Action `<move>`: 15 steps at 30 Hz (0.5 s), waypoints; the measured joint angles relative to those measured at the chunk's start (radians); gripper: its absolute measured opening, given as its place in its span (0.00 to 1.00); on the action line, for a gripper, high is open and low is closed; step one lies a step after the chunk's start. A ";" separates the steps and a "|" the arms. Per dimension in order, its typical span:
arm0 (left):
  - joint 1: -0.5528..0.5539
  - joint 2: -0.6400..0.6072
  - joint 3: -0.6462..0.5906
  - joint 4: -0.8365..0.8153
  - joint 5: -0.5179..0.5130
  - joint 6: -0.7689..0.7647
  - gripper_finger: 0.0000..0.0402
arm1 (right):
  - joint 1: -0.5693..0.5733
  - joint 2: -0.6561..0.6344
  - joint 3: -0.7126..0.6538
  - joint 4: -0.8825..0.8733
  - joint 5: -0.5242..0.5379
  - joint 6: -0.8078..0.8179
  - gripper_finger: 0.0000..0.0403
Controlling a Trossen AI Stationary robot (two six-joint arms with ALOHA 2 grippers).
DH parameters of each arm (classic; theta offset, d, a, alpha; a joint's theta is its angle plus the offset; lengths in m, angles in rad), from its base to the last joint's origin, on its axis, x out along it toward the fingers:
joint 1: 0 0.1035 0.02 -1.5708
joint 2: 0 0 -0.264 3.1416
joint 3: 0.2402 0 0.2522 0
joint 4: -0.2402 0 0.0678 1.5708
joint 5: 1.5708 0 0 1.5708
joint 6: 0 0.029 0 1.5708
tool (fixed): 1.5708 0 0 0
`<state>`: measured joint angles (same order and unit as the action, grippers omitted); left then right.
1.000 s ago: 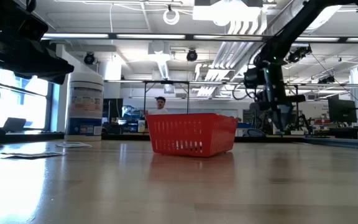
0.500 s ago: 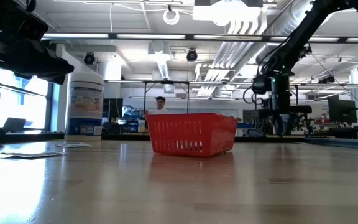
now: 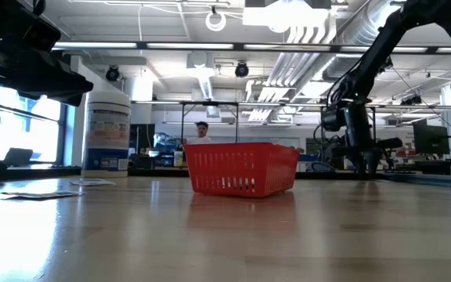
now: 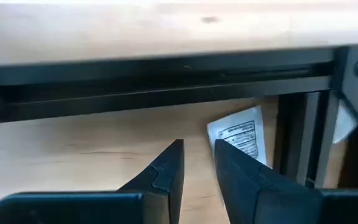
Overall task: Pick & Place First Aid Supplies
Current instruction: Put the white ointment pack into the top red bin
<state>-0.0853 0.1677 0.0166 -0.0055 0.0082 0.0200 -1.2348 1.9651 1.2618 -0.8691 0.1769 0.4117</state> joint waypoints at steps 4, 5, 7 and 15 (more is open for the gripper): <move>0.000 0.000 0.000 0.000 0.000 0.000 0.05 | -0.027 0.038 0.007 -0.016 -0.032 -0.028 0.21; 0.000 0.000 0.000 0.000 0.000 0.000 0.05 | -0.028 0.042 0.006 -0.011 -0.032 -0.028 0.21; 0.000 0.000 0.000 0.000 0.000 0.000 0.05 | -0.025 0.043 0.005 0.001 -0.020 -0.027 0.21; 0.000 0.000 0.000 0.000 0.000 0.000 0.05 | 0.000 0.038 0.051 -0.065 0.015 -0.009 0.21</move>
<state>-0.0853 0.1679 0.0166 -0.0055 0.0082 0.0200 -1.2348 2.0031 1.3127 -0.9338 0.1917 0.4028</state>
